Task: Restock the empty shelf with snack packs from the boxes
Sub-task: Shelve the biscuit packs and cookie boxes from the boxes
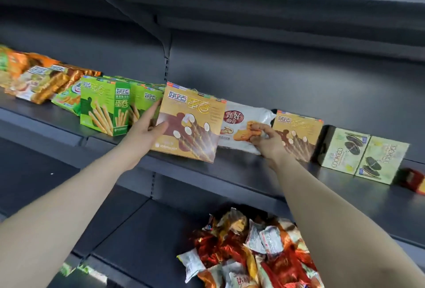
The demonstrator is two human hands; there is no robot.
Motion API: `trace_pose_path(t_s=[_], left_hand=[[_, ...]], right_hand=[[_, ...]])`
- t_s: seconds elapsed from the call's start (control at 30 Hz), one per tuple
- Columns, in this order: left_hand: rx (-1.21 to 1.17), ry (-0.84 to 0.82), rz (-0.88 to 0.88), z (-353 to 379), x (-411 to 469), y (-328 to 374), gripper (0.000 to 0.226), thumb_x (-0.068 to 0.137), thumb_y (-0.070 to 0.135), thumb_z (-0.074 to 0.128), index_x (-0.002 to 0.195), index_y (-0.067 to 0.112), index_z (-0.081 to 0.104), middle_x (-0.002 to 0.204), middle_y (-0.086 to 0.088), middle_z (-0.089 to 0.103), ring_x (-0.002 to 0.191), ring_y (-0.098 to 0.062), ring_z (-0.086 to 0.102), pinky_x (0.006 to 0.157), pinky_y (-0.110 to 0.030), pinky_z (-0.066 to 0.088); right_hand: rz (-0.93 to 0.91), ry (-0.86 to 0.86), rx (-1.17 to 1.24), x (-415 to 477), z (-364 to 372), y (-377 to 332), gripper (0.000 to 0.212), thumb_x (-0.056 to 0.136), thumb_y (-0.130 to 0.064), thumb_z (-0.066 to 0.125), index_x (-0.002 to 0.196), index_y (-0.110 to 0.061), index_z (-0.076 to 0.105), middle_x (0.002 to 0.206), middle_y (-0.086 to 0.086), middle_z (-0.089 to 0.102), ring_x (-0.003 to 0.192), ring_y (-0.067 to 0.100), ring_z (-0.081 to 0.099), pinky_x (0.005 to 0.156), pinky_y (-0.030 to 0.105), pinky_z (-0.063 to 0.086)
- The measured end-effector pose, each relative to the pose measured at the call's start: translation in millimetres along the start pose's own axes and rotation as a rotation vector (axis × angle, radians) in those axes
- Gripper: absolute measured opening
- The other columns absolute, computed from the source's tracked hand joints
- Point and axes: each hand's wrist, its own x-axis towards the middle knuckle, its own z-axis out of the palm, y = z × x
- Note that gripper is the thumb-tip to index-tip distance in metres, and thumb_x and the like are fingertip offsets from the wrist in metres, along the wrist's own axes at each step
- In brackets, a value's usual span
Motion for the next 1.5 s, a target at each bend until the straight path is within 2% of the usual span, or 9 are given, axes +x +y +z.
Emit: trace_pose_path(t_s=[0.13,0.3,0.47,0.7,0.8,0.9,1.03,1.33,1.5], left_hand=[[0.001,0.054,-0.008,2,-8,0,0.062,0.102,0.01,0.05,0.15,0.046,0.032,0.138,0.02,0.054,0.121,0.008,0.05,0.107,-0.029,0.038],[0.035,0.081,-0.009,3,-10,0,0.063,0.102,0.011,0.051,0.149,0.048,0.032,0.139,0.016,0.054,0.125,-0.003,0.052,0.106,-0.032,0.041],[0.052,0.082,-0.001,12,-11,5,0.061,0.102,0.013,0.051,0.141,0.056,0.034,0.136,0.023,0.052,0.131,-0.007,0.047,0.109,-0.033,0.037],[0.029,0.083,-0.003,25,-10,7,0.06,0.102,0.011,0.05,0.144,0.051,0.035,0.133,0.014,0.06,0.121,-0.009,0.058,0.099,-0.034,0.049],[0.024,0.071,0.002,37,-6,8,0.06,0.102,0.011,0.05,0.146,0.049,0.034,0.135,0.01,0.06,0.124,-0.014,0.056,0.104,-0.04,0.047],[-0.015,0.042,0.015,62,0,9,0.061,0.102,0.011,0.05,0.147,0.047,0.034,0.138,0.01,0.058,0.126,-0.015,0.055,0.108,-0.047,0.044],[-0.083,-0.024,0.008,107,11,5,0.059,0.102,0.012,0.051,0.146,0.047,0.035,0.139,0.01,0.057,0.128,-0.017,0.054,0.109,-0.051,0.042],[0.061,-0.123,-0.001,192,26,-2,0.055,0.101,0.014,0.054,0.15,0.029,0.037,0.133,0.004,0.055,0.122,-0.011,0.052,0.091,-0.02,0.043],[0.354,-0.059,0.081,194,40,-7,0.05,0.096,0.015,0.06,0.143,0.026,0.049,0.126,0.002,0.061,0.113,-0.017,0.059,0.098,-0.035,0.048]], right_hand=[[0.082,-0.056,0.09,13,-2,9,0.027,0.087,0.026,0.053,0.091,0.001,0.063,0.117,0.017,0.06,0.07,0.011,0.066,0.053,0.013,0.053],[0.027,0.081,-0.141,34,2,11,0.032,0.09,0.012,0.061,0.084,-0.019,0.069,0.119,-0.002,0.062,0.092,0.015,0.061,0.053,0.003,0.045],[-0.116,0.155,-0.583,47,4,17,0.039,0.092,-0.005,0.062,0.128,-0.021,0.064,0.126,0.01,0.062,0.106,0.028,0.063,0.079,0.019,0.041],[-0.323,0.175,-0.826,38,-3,3,0.034,0.09,-0.011,0.061,0.121,-0.025,0.066,0.129,0.012,0.047,0.118,0.034,0.048,0.099,0.035,0.043],[-0.42,0.155,-0.605,16,-9,-13,0.022,0.096,-0.024,0.06,0.117,-0.024,0.067,0.12,0.008,0.059,0.109,0.026,0.058,0.087,0.029,0.047],[-0.125,-0.171,-0.121,-13,-14,-32,0.034,0.102,-0.046,0.046,0.119,-0.024,0.065,0.11,0.006,0.071,0.094,0.018,0.07,0.082,0.025,0.056],[0.002,-0.361,-0.075,-24,-41,-26,0.045,0.093,-0.055,0.058,0.125,-0.024,0.061,0.107,-0.004,0.075,0.09,0.01,0.067,0.078,0.028,0.054],[0.048,-0.113,-0.035,-17,-132,-15,0.048,0.088,-0.039,0.073,0.126,-0.013,0.058,0.096,-0.002,0.074,0.077,0.009,0.068,0.067,0.023,0.051],[-0.048,0.072,0.122,-4,-170,-32,0.02,0.093,-0.028,0.068,0.102,-0.013,0.059,0.08,-0.001,0.066,0.06,0.01,0.06,0.055,0.023,0.048]])
